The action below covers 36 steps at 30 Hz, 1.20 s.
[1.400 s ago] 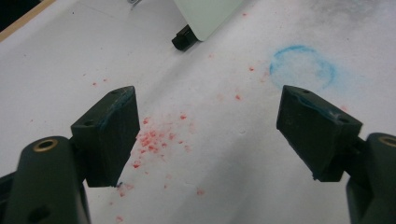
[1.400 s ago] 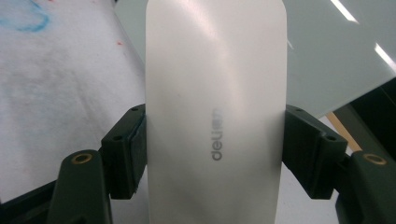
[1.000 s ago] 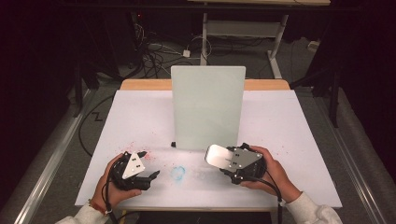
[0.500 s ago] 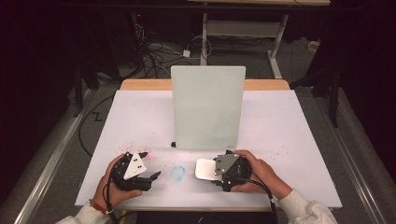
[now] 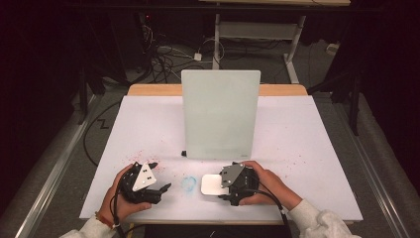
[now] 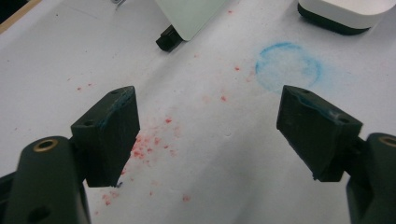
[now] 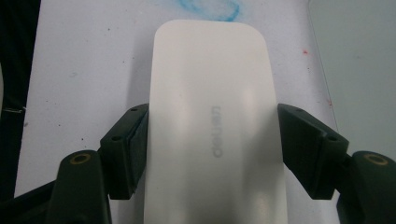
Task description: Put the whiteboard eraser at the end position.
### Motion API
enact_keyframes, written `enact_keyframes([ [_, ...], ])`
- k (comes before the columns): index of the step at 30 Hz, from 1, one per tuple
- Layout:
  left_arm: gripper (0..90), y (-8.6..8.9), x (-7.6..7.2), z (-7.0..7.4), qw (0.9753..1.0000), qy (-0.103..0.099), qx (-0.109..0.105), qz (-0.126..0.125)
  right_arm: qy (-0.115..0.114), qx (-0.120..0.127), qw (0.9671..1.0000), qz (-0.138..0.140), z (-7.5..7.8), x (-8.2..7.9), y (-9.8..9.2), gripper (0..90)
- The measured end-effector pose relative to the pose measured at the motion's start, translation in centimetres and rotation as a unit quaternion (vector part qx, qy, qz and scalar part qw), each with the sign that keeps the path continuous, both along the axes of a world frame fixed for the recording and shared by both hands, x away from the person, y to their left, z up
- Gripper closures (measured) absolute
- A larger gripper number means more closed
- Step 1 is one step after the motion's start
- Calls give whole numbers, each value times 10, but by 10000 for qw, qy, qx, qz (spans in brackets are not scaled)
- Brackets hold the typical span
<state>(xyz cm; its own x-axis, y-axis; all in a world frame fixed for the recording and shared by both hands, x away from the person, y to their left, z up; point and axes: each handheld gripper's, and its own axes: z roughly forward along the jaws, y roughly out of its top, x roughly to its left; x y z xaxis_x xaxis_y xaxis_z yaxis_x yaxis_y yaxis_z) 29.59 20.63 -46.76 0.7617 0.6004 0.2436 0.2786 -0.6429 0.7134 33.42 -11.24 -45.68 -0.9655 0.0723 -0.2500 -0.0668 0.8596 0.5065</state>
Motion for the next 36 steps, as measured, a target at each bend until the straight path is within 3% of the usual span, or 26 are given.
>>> enact_keyframes([
  [7, 205, 0, 0, 0, 10000, -6, -2, 14, 20, 161, 9999, 31, 4, -2, -6, 306],
  [11, 205, 0, 0, 0, 10000, -14, -3, 14, -49, 411, 9991, -23, 11, -5, -12, 315],
  [20, 205, 0, -1, 0, 10000, -8, -1, 16, -467, 839, 9943, -456, 29, -4, -31, 315],
  [23, 205, 0, -1, 0, 10000, -6, -10, 17, -672, 907, 9915, -648, 33, -1, -38, 312],
  [28, 205, 0, -1, 1, 10000, -12, -14, 16, -991, 1111, 9834, -1034, 39, 0, -50, 293],
  [36, 205, 0, 0, 1, 10000, -16, -17, 19, -1310, 1407, 9681, -1608, 42, 0, -78, 251],
])
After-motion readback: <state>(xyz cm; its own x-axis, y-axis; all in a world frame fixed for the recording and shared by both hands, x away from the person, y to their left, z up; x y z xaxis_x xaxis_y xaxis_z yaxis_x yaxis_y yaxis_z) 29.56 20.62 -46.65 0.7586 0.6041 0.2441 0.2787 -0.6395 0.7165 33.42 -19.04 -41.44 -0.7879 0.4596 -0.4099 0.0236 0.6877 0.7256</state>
